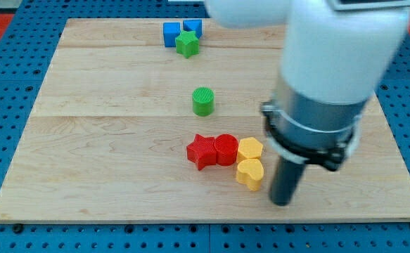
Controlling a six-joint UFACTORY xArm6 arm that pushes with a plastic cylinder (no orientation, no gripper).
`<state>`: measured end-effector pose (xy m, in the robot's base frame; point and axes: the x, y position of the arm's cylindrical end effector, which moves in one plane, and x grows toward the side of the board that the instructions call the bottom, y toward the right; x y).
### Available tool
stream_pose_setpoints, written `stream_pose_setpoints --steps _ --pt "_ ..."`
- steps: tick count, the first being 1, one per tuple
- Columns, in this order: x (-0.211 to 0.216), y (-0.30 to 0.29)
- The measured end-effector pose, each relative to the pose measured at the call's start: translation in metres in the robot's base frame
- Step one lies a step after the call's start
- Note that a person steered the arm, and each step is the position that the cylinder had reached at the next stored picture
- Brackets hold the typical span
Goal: Push yellow heart into the bottom of red star
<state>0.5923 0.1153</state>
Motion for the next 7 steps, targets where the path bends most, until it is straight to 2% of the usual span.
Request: stream_pose_setpoints --steps 1,6,7 --pt "-0.012 0.028" --pt "-0.017 -0.112" --pt "-0.013 -0.103"
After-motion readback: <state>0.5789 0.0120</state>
